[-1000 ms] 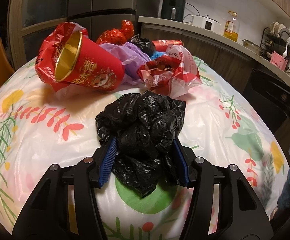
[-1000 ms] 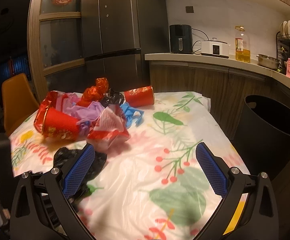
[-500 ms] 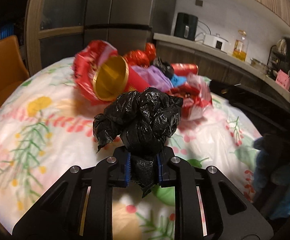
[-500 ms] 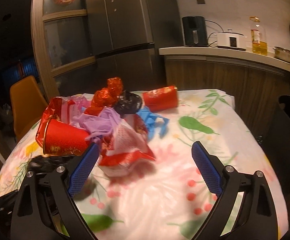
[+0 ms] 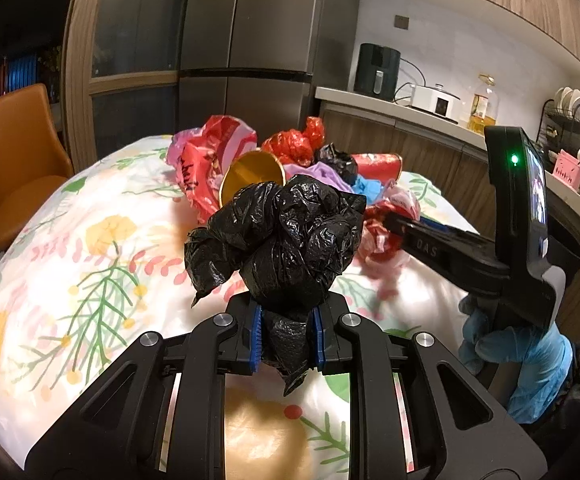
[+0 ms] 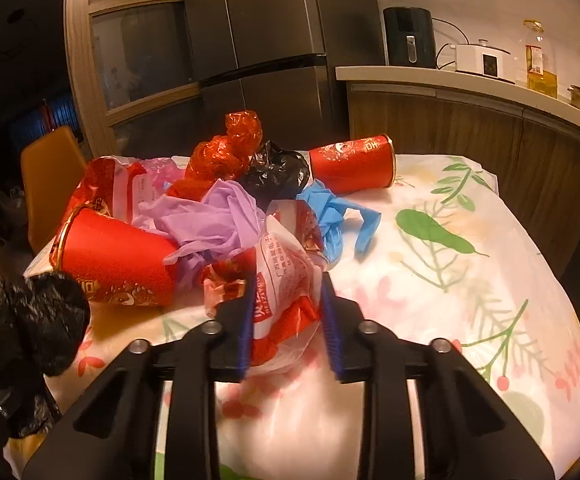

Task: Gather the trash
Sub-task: 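Grasp the red-white wrapper with the right gripper while the left gripper holds the black bag, then carry both items over the black bin and open both grippers to drop them, then move both tools back over the trash pile on the table, then grasp the red paper cup rim with the left gripper while the right gripper grasps the purple glove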

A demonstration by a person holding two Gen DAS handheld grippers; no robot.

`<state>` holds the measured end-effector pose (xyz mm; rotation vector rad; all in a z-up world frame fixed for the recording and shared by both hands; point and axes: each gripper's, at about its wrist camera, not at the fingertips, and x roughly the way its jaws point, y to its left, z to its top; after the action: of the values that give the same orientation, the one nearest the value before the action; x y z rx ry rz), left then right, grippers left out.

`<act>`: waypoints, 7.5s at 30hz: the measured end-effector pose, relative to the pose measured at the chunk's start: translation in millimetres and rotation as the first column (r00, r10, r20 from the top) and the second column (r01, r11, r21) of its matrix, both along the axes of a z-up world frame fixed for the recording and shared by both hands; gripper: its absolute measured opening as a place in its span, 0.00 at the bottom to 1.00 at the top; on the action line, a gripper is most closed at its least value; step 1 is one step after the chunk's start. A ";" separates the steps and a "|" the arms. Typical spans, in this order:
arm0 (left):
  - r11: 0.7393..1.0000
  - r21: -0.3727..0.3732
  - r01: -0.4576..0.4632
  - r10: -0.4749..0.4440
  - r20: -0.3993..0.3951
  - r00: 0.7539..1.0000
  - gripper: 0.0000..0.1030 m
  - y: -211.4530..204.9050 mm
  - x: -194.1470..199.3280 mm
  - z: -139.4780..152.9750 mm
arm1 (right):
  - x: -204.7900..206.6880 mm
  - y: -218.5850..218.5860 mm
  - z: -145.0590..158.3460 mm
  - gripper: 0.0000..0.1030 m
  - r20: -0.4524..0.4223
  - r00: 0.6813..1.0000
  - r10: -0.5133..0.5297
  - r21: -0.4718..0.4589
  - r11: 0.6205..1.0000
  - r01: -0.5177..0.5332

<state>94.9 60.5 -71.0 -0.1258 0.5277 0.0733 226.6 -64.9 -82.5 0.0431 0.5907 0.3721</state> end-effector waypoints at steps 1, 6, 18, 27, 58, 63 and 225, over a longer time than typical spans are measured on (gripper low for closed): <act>1.000 0.000 0.003 -0.003 0.006 1.000 0.18 -1.5 -1.5 1.8 | -2.3 -1.9 1.5 0.20 0.006 1.000 -0.006 -0.001 1.000 0.006; 1.000 0.014 0.004 -0.004 0.038 0.999 0.18 -7.6 -7.8 14.9 | -28.4 -26.6 22.2 0.17 0.054 0.997 -0.053 0.041 0.998 0.051; 0.996 0.050 0.074 -0.079 0.094 0.992 0.18 -50.2 0.9 49.8 | -87.6 -91.4 62.7 0.17 0.151 0.975 -0.161 0.068 0.986 0.152; 0.976 0.069 0.206 -0.214 0.139 0.967 0.18 -108.7 19.5 74.3 | -107.0 -152.4 80.8 0.17 0.205 0.929 -0.309 0.076 0.951 0.300; 0.845 0.109 0.523 -0.534 0.210 0.819 0.18 -337.4 113.2 78.9 | -82.7 -317.8 81.1 0.19 0.308 0.696 -0.649 0.114 0.751 0.650; 0.833 0.117 0.541 -0.554 0.196 0.809 0.18 -350.9 122.8 68.7 | -78.9 -323.8 76.4 0.21 0.307 0.694 -0.651 0.113 0.749 0.653; 0.999 -0.024 0.044 -0.038 0.208 0.977 0.02 -23.2 -8.2 59.6 | -68.6 -54.6 73.9 0.03 0.237 0.969 -0.073 0.080 0.995 0.055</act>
<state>86.7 37.2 -11.3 -0.1481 0.3227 0.0118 157.9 -119.6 -8.6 0.0855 0.3356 0.3302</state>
